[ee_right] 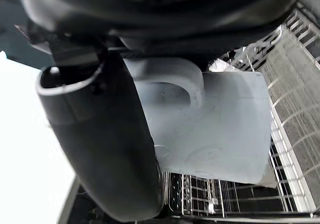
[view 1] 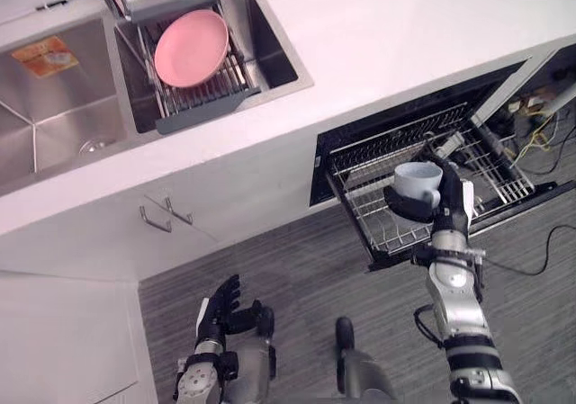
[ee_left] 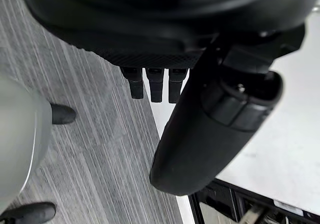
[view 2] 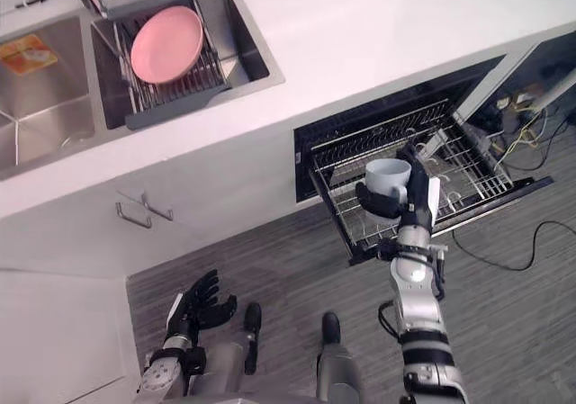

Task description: Walk over to the sink, pick up the cup, carry it to the dishwasher, place the cup inside the dishwasher, then close the dishwasher door

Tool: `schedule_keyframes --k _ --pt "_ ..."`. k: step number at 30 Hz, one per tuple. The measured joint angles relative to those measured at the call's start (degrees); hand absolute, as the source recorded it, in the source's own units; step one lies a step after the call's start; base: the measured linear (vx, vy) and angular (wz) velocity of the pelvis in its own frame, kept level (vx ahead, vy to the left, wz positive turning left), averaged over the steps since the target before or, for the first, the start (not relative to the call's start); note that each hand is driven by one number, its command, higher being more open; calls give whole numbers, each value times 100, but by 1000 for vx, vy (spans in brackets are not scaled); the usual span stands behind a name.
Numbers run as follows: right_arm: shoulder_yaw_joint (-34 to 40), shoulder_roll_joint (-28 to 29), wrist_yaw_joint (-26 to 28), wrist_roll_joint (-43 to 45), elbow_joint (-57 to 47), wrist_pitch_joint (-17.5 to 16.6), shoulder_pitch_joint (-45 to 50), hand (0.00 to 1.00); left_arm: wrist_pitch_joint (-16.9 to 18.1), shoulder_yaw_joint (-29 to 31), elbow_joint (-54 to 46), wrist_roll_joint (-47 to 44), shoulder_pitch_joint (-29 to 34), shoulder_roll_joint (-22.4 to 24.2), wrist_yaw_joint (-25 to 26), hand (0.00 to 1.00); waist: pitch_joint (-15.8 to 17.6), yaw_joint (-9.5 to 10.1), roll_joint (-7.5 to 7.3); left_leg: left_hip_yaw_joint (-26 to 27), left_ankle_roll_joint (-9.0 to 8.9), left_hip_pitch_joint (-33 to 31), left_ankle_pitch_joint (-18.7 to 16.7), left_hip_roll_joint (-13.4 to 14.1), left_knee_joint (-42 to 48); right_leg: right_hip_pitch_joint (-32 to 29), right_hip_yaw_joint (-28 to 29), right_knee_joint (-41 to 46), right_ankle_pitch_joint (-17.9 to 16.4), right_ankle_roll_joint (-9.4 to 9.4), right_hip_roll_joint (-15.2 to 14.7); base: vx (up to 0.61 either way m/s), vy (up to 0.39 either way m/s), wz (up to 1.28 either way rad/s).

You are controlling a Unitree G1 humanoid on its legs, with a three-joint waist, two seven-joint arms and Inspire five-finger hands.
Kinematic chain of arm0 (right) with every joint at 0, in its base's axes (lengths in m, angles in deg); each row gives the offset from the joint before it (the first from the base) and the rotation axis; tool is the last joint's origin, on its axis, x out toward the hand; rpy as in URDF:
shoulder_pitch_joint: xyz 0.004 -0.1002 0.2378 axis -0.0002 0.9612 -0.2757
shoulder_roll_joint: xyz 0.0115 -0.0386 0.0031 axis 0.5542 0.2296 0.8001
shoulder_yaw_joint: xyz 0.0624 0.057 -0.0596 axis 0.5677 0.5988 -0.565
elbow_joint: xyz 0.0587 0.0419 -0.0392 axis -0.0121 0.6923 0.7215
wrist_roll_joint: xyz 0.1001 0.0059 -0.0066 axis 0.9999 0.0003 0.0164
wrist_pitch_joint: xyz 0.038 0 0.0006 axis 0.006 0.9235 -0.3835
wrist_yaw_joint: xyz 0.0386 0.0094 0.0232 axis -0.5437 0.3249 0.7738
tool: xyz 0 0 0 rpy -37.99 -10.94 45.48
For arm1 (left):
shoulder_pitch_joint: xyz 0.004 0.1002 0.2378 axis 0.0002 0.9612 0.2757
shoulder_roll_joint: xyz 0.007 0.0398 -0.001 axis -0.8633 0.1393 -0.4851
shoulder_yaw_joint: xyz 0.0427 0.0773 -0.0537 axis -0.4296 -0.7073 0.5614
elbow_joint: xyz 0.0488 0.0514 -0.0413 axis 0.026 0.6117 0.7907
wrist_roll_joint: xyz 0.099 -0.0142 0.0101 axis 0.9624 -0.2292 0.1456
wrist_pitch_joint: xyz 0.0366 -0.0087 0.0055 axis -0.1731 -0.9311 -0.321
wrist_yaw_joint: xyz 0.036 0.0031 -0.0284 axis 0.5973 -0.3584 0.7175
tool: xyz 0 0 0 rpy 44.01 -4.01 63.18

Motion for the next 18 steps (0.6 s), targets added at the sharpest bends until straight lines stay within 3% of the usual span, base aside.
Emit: schedule_keyframes --k 11,17,18 --pt "-63 -359 -219 -168 936 279 -1042 30 154 -77 37 -171 -273 122 161 90 378 109 179 39 -4 -193 18 -22 -14 -227 33 -7 19 12 -56 15 -3 -1" --pt "-115 -376 -369 -673 1358 391 -1371 30 257 -173 34 -171 -430 129 264 90 467 113 180 14 -21 -250 211 -36 -285 -397 18 -6 46 1 -60 -7 -16 2" --pt "-119 -375 -369 -673 1428 404 -1392 90 259 -185 32 -171 -444 130 270 90 467 113 179 3 -25 -248 227 -37 -313 -401 9 -7 47 0 -60 -5 -31 8"
